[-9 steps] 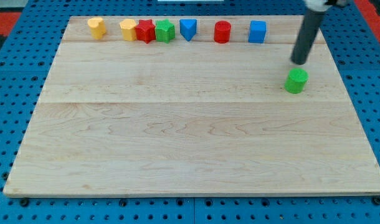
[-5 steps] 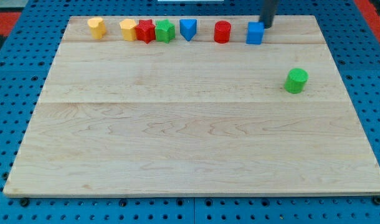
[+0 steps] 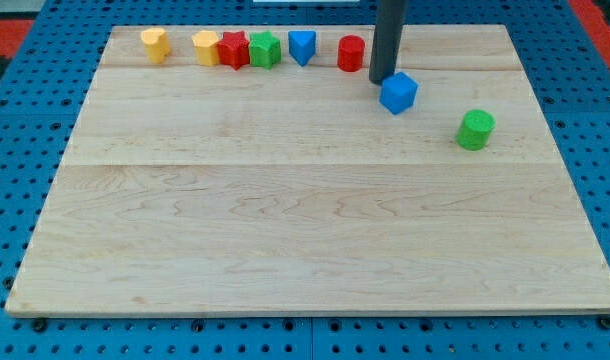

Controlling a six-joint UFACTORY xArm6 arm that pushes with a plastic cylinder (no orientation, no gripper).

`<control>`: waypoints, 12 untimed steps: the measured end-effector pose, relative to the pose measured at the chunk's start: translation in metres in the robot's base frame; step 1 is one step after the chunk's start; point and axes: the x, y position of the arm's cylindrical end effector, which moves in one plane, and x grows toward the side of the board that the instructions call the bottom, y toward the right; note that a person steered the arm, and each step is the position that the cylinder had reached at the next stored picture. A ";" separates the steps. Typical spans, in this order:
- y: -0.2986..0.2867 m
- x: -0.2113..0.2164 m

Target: Place the blue cube left to the green circle

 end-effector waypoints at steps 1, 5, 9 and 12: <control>0.000 0.023; 0.009 0.015; 0.044 0.038; 0.018 0.085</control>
